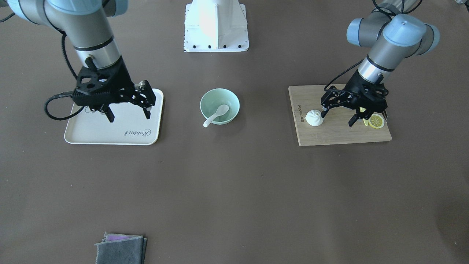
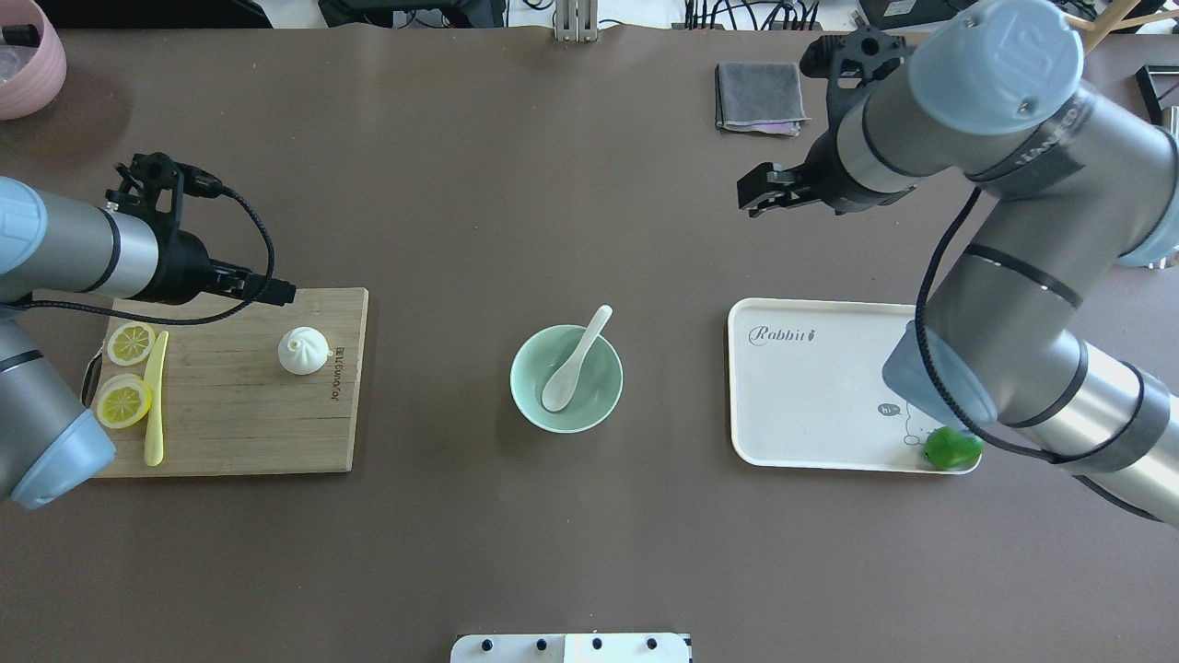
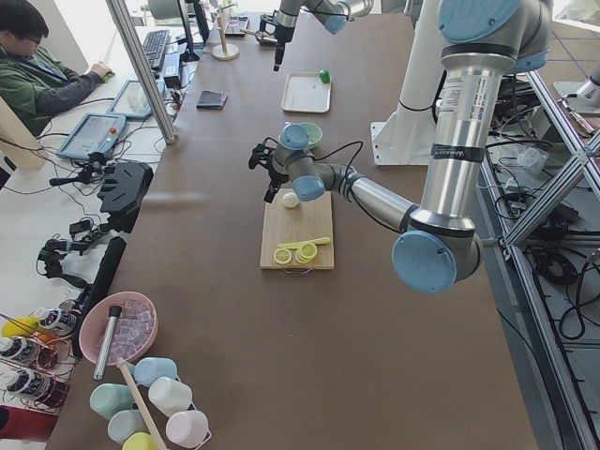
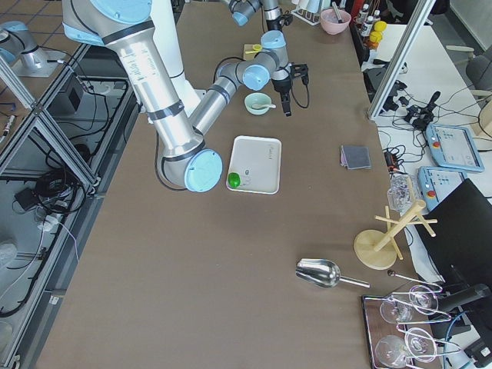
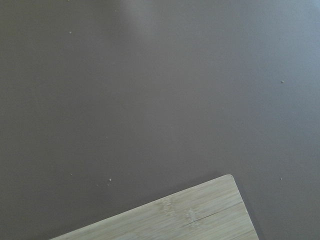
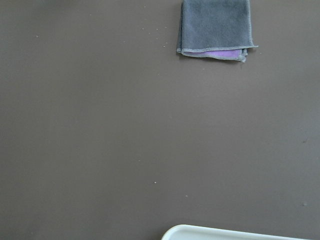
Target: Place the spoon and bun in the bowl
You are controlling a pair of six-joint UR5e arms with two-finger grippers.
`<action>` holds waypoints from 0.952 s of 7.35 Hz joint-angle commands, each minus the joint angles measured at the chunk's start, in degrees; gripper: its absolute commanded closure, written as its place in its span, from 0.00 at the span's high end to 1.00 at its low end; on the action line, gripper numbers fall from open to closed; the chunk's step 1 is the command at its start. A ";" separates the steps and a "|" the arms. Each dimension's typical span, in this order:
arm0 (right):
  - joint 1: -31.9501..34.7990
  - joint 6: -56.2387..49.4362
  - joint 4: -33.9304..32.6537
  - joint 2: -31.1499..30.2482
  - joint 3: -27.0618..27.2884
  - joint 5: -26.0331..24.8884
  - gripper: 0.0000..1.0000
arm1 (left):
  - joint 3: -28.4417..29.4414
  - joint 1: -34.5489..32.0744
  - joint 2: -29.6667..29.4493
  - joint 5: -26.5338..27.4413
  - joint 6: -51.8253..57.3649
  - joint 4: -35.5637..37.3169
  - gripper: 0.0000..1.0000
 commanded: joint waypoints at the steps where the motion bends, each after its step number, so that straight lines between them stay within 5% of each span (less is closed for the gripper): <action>1: 6.72 -11.42 3.70 -6.80 -0.04 6.52 1.00 | 0.52 3.66 0.17 2.66 -0.47 0.05 0.99; 4: 7.53 -14.97 7.64 -10.85 -0.39 6.44 1.00 | 0.61 8.33 0.35 7.32 -0.55 0.05 0.96; 5: 7.53 -14.89 8.27 -11.56 -0.40 6.45 1.00 | 0.88 8.69 0.44 7.41 -0.55 0.05 0.84; 7: 7.62 -14.45 8.62 -11.74 -0.13 6.36 1.00 | 0.36 8.95 1.58 7.67 -0.20 0.05 0.37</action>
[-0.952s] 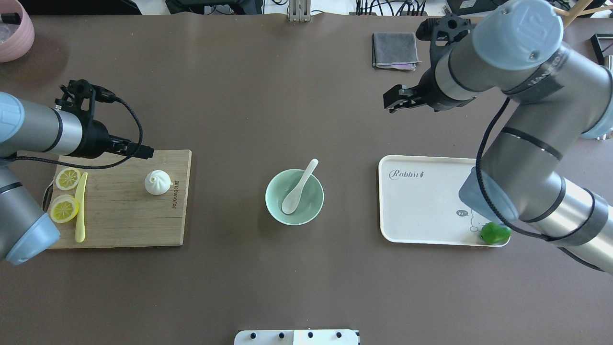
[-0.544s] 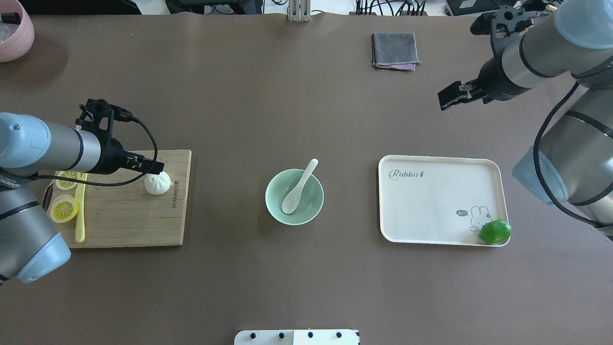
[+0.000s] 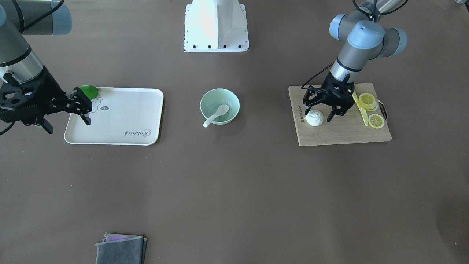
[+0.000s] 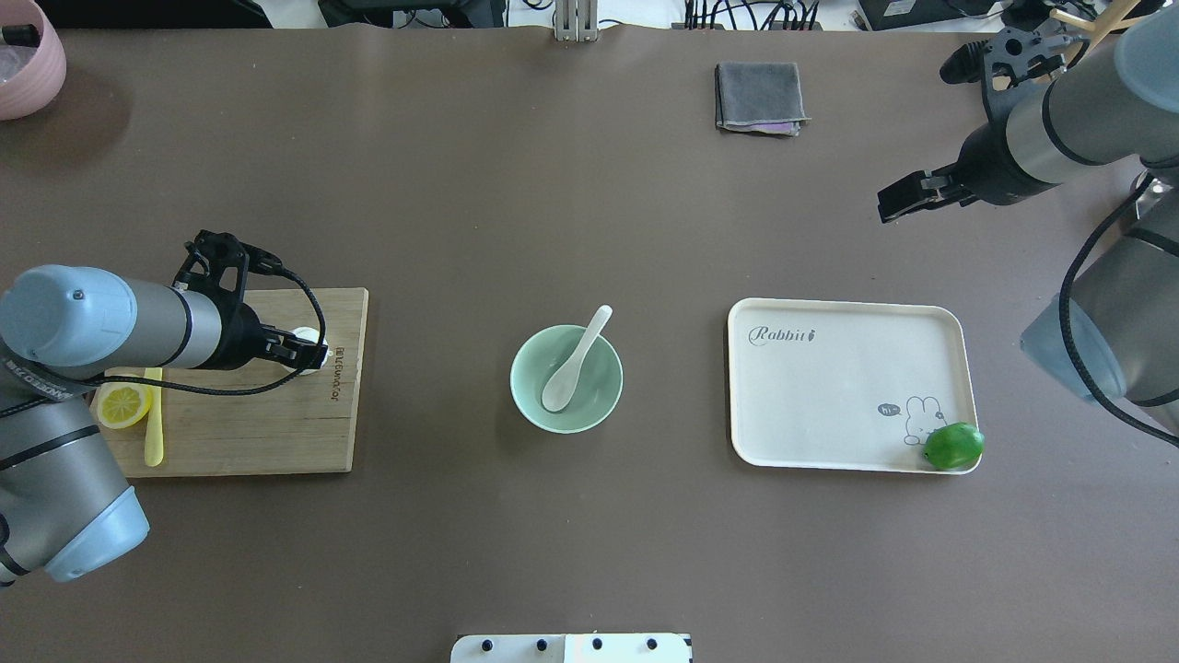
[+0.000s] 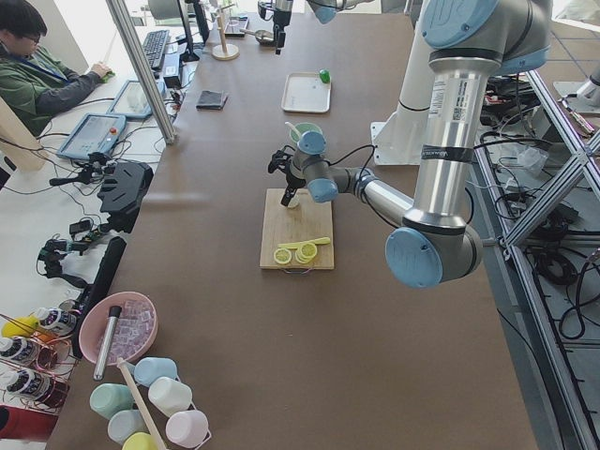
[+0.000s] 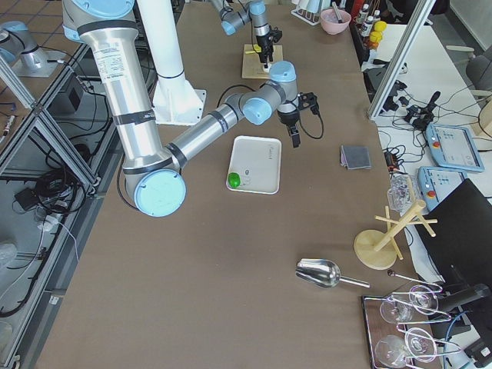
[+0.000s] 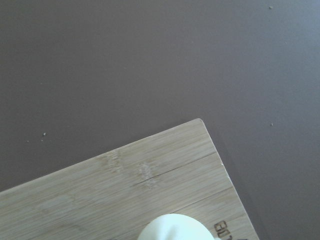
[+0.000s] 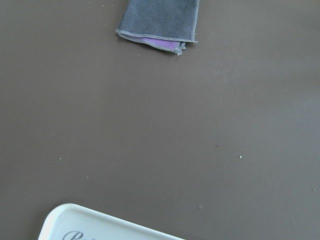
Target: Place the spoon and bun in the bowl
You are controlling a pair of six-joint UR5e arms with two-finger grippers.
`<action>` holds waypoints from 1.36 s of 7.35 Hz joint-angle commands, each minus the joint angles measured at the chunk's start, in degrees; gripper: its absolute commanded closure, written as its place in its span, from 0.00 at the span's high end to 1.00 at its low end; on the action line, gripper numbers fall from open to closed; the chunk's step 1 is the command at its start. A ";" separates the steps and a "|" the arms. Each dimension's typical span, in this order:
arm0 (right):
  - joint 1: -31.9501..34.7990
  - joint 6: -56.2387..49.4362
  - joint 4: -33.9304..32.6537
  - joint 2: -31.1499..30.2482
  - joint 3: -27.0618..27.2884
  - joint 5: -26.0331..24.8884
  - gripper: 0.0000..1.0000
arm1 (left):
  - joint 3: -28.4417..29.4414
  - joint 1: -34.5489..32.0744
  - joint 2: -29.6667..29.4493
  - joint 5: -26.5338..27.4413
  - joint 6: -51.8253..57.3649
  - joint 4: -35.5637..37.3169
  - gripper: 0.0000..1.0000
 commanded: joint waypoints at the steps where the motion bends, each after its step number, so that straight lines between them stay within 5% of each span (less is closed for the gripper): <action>1: 0.09 0.42 1.40 -0.47 0.08 -0.15 1.00 | -0.41 0.16 0.73 0.14 0.33 0.00 0.12; 2: 0.18 0.51 1.67 -0.56 0.16 -0.15 1.00 | -1.29 0.07 0.73 0.05 0.33 -0.09 0.00; 6: 3.06 -4.03 4.47 -4.93 -0.27 0.81 1.00 | -5.60 1.03 -4.95 0.23 -9.83 0.09 0.00; 10: 14.39 -22.04 4.58 -8.45 -7.03 11.96 1.00 | -4.20 12.26 -14.44 11.63 -18.82 2.53 0.00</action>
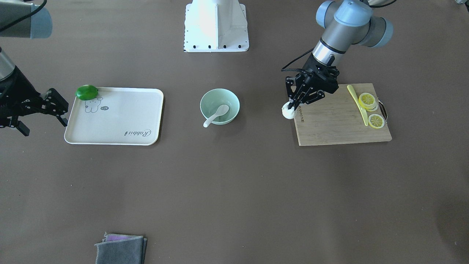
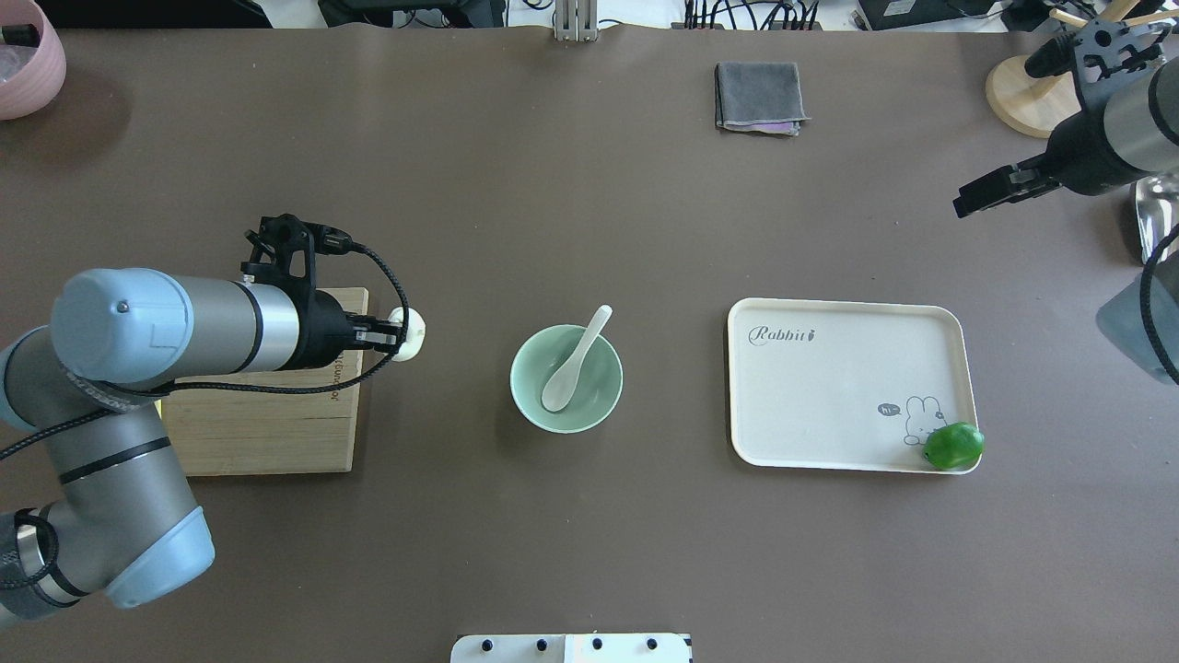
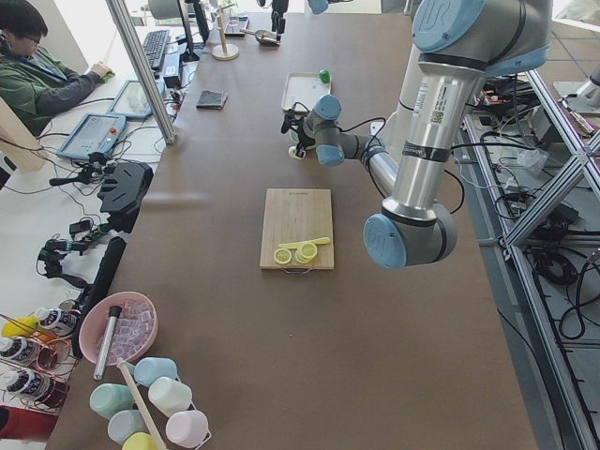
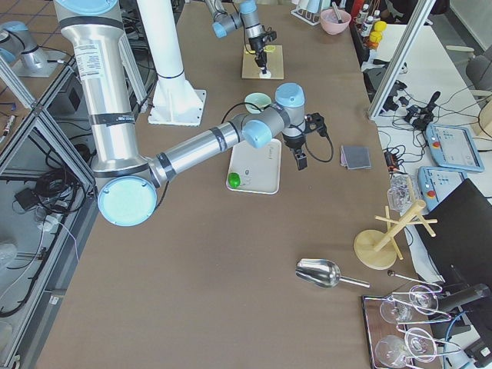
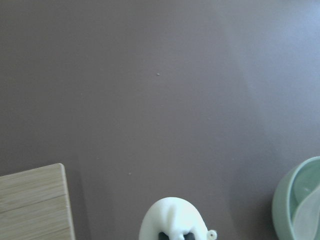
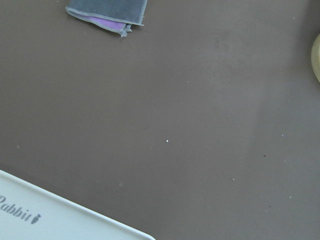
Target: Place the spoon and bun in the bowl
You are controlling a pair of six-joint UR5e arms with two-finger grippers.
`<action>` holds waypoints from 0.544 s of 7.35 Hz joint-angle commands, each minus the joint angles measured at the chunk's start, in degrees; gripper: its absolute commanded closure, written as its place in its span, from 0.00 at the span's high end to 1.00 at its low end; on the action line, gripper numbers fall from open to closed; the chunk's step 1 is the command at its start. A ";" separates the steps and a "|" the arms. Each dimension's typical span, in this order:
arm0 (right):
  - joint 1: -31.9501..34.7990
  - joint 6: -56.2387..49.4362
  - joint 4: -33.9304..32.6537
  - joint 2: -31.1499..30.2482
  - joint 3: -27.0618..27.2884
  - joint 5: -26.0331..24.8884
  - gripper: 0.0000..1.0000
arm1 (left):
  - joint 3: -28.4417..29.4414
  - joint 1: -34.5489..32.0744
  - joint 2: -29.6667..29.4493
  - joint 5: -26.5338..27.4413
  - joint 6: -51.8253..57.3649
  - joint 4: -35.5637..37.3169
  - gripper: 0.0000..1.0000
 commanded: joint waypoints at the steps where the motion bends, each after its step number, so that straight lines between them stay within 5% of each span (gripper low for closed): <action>1: 4.57 -7.90 0.09 -2.75 -2.82 3.25 1.00 | 0.80 4.60 -7.21 5.39 -4.12 6.46 0.00; 4: 7.04 -10.99 0.09 -5.22 -3.18 3.52 1.00 | 3.77 6.28 -11.97 7.07 -8.09 8.35 0.00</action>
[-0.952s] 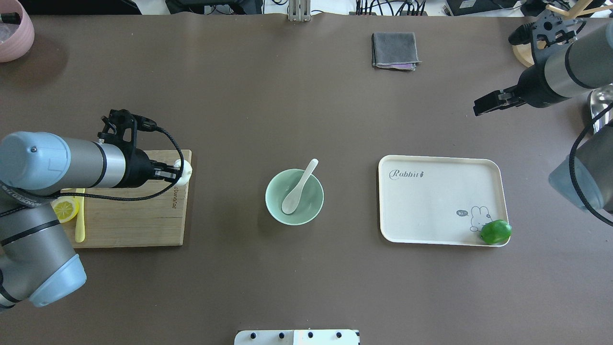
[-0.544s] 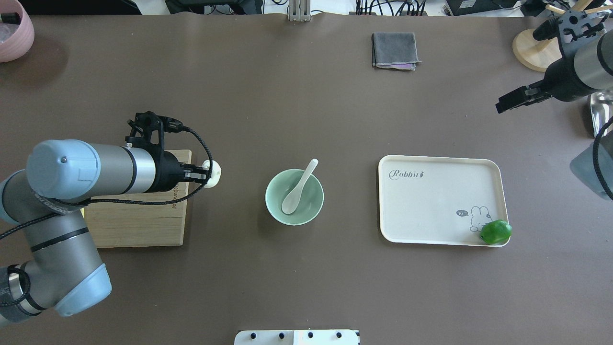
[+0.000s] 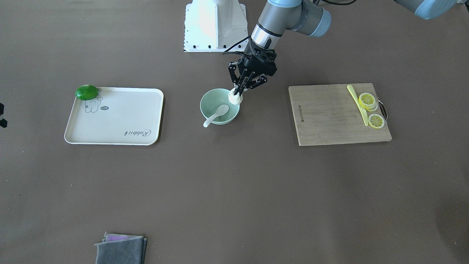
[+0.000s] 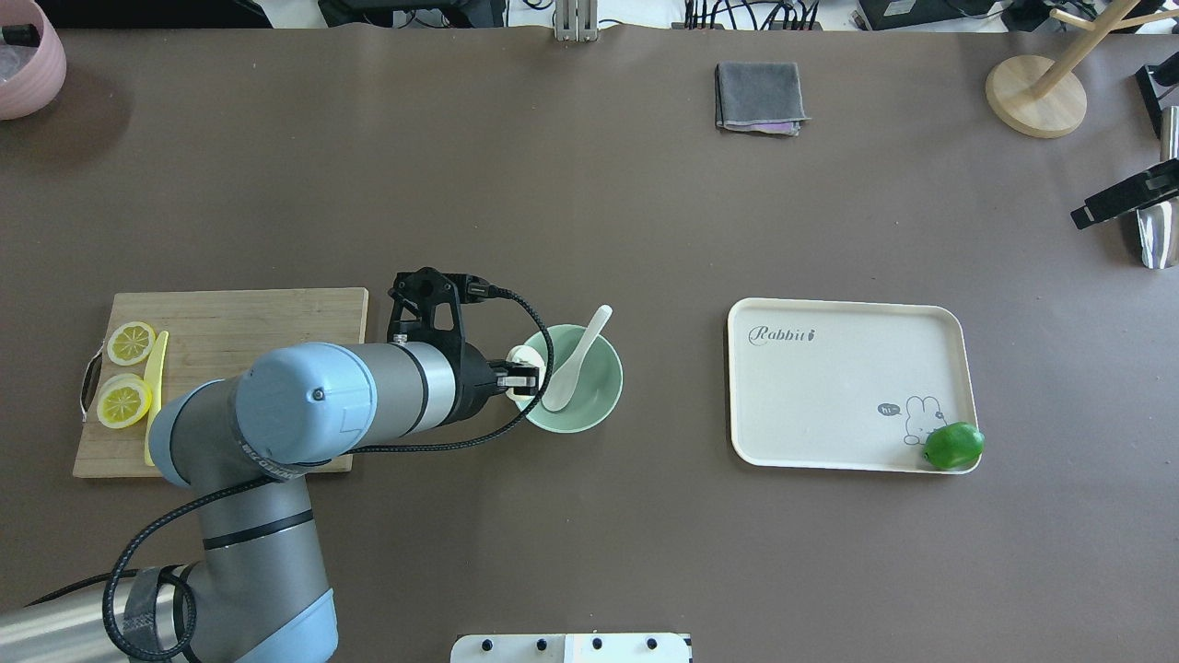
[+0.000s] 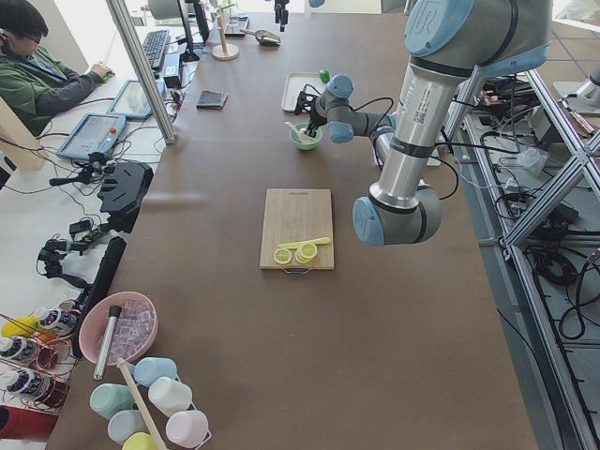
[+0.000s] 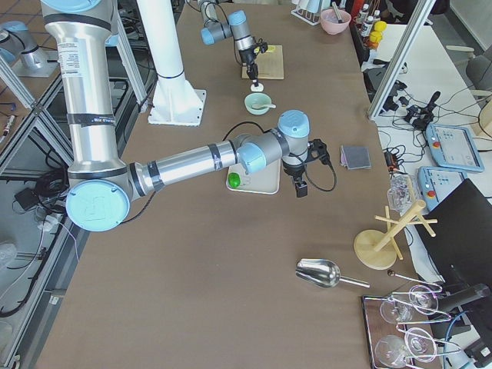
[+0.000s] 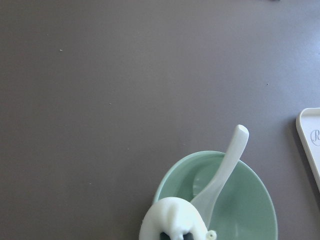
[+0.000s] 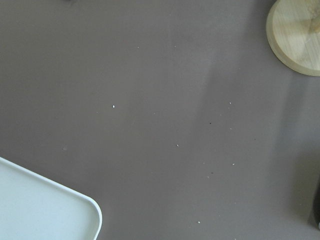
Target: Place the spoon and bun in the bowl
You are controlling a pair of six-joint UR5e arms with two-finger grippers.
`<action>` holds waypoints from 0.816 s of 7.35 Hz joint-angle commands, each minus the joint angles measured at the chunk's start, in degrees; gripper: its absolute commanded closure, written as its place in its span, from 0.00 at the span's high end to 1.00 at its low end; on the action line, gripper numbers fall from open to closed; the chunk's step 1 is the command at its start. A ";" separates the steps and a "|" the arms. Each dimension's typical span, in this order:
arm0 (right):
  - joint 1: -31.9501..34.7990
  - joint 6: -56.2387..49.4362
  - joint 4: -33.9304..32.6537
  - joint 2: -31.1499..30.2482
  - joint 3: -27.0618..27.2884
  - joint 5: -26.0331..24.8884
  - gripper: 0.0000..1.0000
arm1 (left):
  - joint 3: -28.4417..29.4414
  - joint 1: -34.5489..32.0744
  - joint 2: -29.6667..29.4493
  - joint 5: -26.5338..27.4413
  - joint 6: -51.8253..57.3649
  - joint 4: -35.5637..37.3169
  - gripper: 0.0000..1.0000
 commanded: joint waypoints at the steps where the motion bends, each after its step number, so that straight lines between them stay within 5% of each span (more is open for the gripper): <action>1: 1.54 -1.89 0.09 -2.58 -0.19 -0.23 1.00 | 4.35 0.43 -4.65 0.70 -0.91 0.44 0.43; 2: 1.63 -1.89 0.09 -5.20 -0.19 -0.40 1.00 | 4.64 0.52 -4.93 0.79 -0.91 0.44 0.80; 3: 1.89 -1.89 0.18 -6.10 -0.10 -0.41 1.00 | 4.55 0.52 -4.76 0.79 -0.82 0.44 0.97; 6: 2.68 -1.98 0.00 -6.73 -3.69 -1.29 1.00 | 1.76 -0.09 -3.80 -0.52 0.05 2.88 0.97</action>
